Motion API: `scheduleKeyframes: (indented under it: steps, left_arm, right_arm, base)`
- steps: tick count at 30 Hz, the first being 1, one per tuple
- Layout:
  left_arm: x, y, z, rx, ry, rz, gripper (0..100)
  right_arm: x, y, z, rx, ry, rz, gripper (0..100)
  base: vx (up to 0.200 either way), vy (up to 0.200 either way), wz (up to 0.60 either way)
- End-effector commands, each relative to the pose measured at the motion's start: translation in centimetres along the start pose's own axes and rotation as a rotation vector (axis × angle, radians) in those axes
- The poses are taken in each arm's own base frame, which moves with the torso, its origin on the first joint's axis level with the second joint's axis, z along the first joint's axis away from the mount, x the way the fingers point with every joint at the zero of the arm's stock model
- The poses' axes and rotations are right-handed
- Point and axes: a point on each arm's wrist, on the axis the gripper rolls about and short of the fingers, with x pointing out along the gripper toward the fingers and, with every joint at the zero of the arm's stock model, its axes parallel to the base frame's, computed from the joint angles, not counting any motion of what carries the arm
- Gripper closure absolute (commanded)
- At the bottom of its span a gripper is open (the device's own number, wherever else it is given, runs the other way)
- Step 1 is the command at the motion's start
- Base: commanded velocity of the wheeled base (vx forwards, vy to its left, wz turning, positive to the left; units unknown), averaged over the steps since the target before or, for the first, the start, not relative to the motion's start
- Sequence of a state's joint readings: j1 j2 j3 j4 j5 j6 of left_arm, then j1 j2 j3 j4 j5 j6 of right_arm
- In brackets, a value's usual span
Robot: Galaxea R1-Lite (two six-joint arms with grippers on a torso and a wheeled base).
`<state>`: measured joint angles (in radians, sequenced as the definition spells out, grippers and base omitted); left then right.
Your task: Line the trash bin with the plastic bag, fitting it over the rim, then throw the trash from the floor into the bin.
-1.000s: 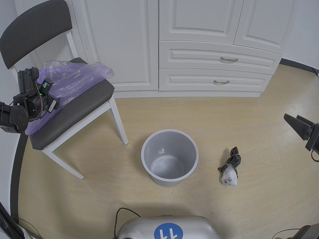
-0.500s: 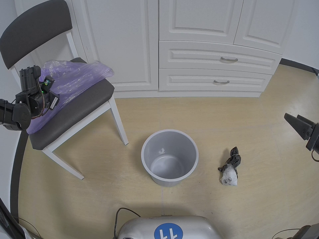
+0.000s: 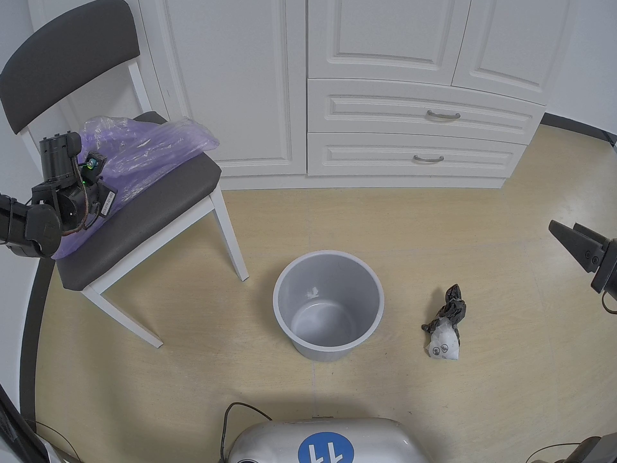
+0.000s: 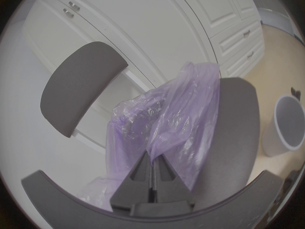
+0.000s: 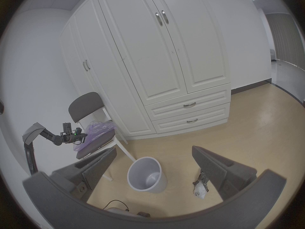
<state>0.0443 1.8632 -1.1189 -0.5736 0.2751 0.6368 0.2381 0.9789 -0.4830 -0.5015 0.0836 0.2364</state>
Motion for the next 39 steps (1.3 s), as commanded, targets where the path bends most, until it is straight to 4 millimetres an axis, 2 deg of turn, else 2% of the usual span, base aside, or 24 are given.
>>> scheduleKeyframes:
  steps: [1,3,4,5,7,10,11,13,19,25,27,36,39]
  left_arm:
    - [-3.2,-1.8,2.5,-0.113,-0.075,-0.076,100]
    - [-3.4,-1.8,2.6,-0.12,-0.078,-0.08,100]
    - [-6.2,-4.0,4.7,-0.243,-0.136,-0.179,100]
    - [-6.3,-4.2,4.8,-0.25,-0.139,-0.184,100]
    - [-9.0,-6.2,7.0,-0.365,-0.191,-0.294,100]
    - [-11.8,-8.1,9.3,-0.492,-0.25,-0.407,100]
    - [-12.0,-8.1,9.4,-0.499,-0.253,-0.411,100]
    - [-15.0,-9.1,11.4,-0.62,-0.307,-0.521,100]
    - [-20.4,-10.3,14.2,-0.829,-0.367,-0.721,100]
    - [-23.7,-11.2,15.2,-0.967,-0.407,-0.824,100]
    - [-24.2,-11.3,15.2,-1.019,-0.42,-0.841,100]
    - [-27.0,-10.6,13.5,-1.183,-0.501,-0.93,100]
    - [-28.3,-10.2,12.8,-1.196,-0.518,-0.972,100]
  right_arm:
    - [0.4,0.1,-0.3,0.001,0.021,0.006,0]
    - [0.4,0.1,-0.3,0.002,0.023,0.006,0]
    - [0.8,0.1,-0.8,0.003,0.05,0.012,0]
    - [0.9,0.1,-0.8,0.003,0.051,0.013,0]
    - [1.0,0.8,-1.0,0.005,0.068,0.055,0]
    - [0.9,1.4,-1.5,0.003,0.09,0.102,0]
    - [0.9,1.4,-1.6,0.003,0.092,0.103,0]
    - [0.9,1.9,-2.0,0.001,0.113,0.142,0]
    - [1.6,2.4,-3.0,-0.002,0.174,0.174,0]
    - [2.2,2.3,-4.5,-0.005,0.238,0.171,0]
    - [2.5,2.3,-4.8,-0.006,0.255,0.167,0]
    - [5.5,2.4,-6.4,0.091,0.37,0.119,0]
    - [6.4,2.6,-5.9,0.145,0.355,0.068,0]
  base:
    - [0.0,0.0,0.0]
    - [0.0,0.0,0.0]
    - [0.0,0.0,0.0]
    - [0.0,0.0,0.0]
    - [0.0,0.0,0.0]
    - [0.0,0.0,0.0]
    - [0.0,0.0,0.0]
    - [0.0,0.0,0.0]
    - [0.0,0.0,0.0]
    - [0.0,0.0,0.0]
    - [0.0,0.0,0.0]
    - [0.0,0.0,0.0]
    - [0.0,0.0,0.0]
